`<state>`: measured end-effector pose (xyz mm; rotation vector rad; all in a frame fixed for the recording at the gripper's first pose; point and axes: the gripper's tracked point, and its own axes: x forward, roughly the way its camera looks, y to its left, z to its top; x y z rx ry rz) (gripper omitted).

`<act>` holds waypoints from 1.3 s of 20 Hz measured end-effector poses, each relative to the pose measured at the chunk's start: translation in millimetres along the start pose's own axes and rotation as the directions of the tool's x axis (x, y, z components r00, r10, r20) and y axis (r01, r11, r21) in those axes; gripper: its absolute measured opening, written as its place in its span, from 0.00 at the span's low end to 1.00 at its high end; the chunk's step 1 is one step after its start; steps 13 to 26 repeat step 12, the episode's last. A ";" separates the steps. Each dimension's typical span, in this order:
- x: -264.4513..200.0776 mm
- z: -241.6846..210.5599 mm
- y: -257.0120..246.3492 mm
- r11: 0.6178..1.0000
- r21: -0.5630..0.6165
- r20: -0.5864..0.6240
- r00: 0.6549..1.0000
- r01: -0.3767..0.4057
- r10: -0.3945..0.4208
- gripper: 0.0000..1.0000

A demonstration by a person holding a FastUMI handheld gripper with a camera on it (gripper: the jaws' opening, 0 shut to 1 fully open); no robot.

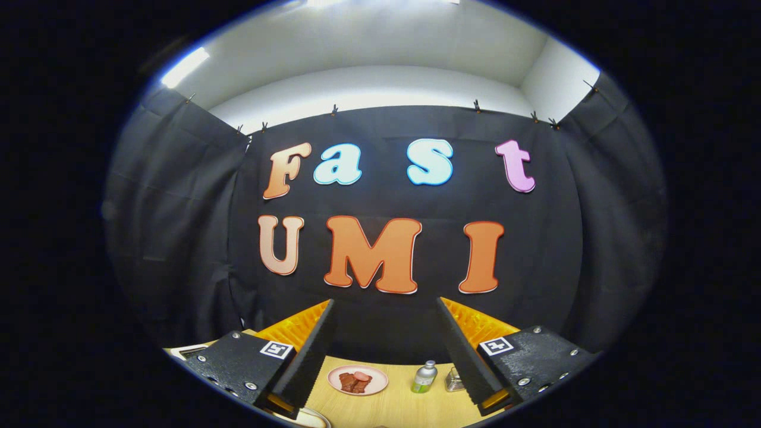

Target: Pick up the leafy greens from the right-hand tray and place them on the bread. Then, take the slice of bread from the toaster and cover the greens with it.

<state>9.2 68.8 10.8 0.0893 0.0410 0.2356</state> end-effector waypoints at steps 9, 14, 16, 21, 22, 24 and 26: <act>-5.4 23.5 -15.7 0.993 -0.077 0.048 0.995 0.086 -0.082 0.99; -6.7 30.2 -22.1 0.993 -0.070 0.044 0.995 0.097 -0.094 0.99; -6.7 30.2 -22.1 0.993 -0.070 0.044 0.995 0.097 -0.094 0.99; -6.7 30.2 -22.1 0.993 -0.070 0.044 0.995 0.097 -0.094 0.99; -6.7 30.2 -22.1 0.993 -0.070 0.044 0.995 0.097 -0.094 0.99; -6.7 30.2 -22.1 0.993 -0.070 0.044 0.995 0.097 -0.094 0.99; -6.7 30.2 -22.1 0.993 -0.070 0.044 0.995 0.097 -0.094 0.99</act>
